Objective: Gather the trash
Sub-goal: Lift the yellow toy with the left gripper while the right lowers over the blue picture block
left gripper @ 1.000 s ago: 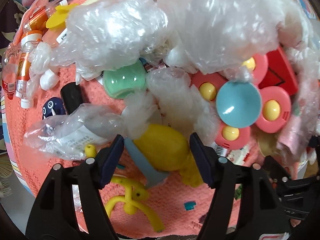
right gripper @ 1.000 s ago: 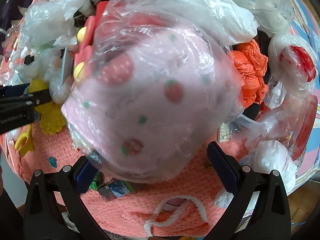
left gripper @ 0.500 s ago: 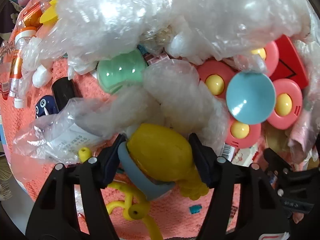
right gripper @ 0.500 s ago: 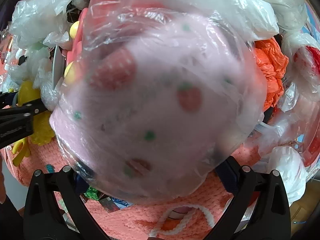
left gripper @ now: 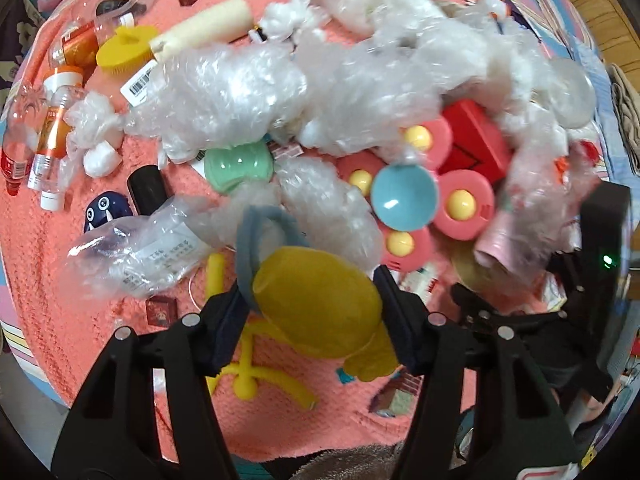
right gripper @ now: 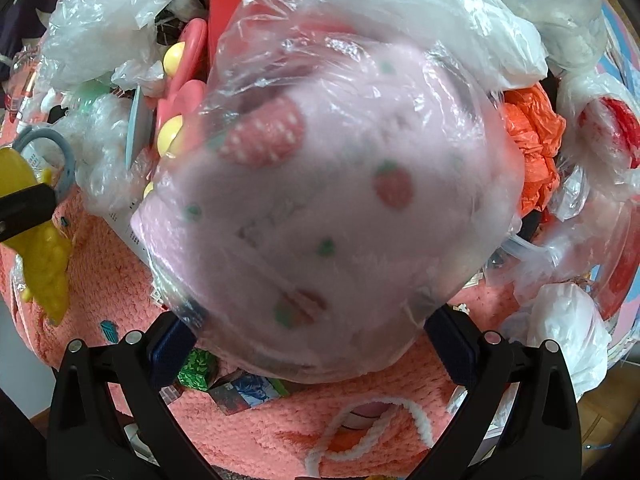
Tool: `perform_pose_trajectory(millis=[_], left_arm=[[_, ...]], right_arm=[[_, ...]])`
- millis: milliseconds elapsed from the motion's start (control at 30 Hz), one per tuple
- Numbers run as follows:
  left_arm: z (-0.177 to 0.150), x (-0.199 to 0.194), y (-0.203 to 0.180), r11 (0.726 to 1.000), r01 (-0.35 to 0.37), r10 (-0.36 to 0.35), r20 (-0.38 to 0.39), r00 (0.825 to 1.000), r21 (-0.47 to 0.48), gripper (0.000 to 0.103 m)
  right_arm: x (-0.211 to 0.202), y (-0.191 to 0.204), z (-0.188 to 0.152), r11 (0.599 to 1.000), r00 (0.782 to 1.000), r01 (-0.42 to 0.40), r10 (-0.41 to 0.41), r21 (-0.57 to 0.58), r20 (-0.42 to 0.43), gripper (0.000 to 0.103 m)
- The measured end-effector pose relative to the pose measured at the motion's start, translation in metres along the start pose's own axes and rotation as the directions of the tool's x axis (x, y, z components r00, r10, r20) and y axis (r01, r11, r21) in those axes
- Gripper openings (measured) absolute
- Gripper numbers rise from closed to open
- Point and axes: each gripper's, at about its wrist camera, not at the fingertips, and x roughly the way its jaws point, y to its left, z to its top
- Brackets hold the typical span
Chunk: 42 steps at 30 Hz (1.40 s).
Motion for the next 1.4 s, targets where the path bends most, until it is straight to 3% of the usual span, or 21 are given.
perform_pose_trajectory(millis=[167, 267, 500, 600, 700, 867, 1100, 1400], left_arm=[[-0.011, -0.018, -0.017, 0.999, 0.027, -0.026, -0.029, 0.999, 0.029, 0.056], [-0.022, -0.016, -0.028, 0.999, 0.026, -0.024, -0.056, 0.998, 0.043, 0.043], [-0.048, -0.003, -0.031, 0.998, 0.037, -0.033, -0.092, 0.995, 0.047, 0.043], [-0.055, -0.001, -0.03, 0.998, 0.04, -0.035, -0.093, 0.995, 0.052, 0.043], [-0.063, -0.002, -0.03, 0.998, 0.029, -0.024, -0.087, 0.996, 0.056, 0.043], [-0.071, 0.006, -0.026, 0.998, 0.02, -0.014, -0.1, 0.995, 0.06, 0.043], [-0.103, 0.026, -0.021, 0.998, 0.0, 0.007, -0.132, 0.991, 0.058, 0.043], [-0.125, 0.044, -0.037, 0.997, -0.035, 0.044, -0.133, 0.99, 0.073, 0.043]], right_arm=[[0.0, -0.004, -0.005, 1.0, 1.0, -0.016, 0.016, 0.017, -0.015, 0.099], [0.001, -0.007, -0.009, 0.999, 1.0, -0.028, 0.028, 0.028, -0.014, 0.099], [-0.004, -0.007, -0.007, 1.0, 1.0, -0.018, 0.018, 0.006, -0.015, 0.099], [-0.005, -0.003, -0.023, 0.998, 0.998, -0.066, 0.066, 0.013, -0.024, 0.099], [-0.006, 0.001, -0.035, 0.999, 0.999, -0.046, 0.045, -0.015, -0.024, 0.099], [-0.003, 0.004, -0.05, 0.996, 0.995, -0.091, 0.091, 0.001, -0.046, 0.098], [0.009, 0.028, -0.075, 0.994, 0.991, -0.107, 0.106, -0.015, -0.083, 0.073], [0.01, 0.048, -0.065, 0.995, 0.995, -0.088, 0.086, -0.043, -0.045, 0.068]])
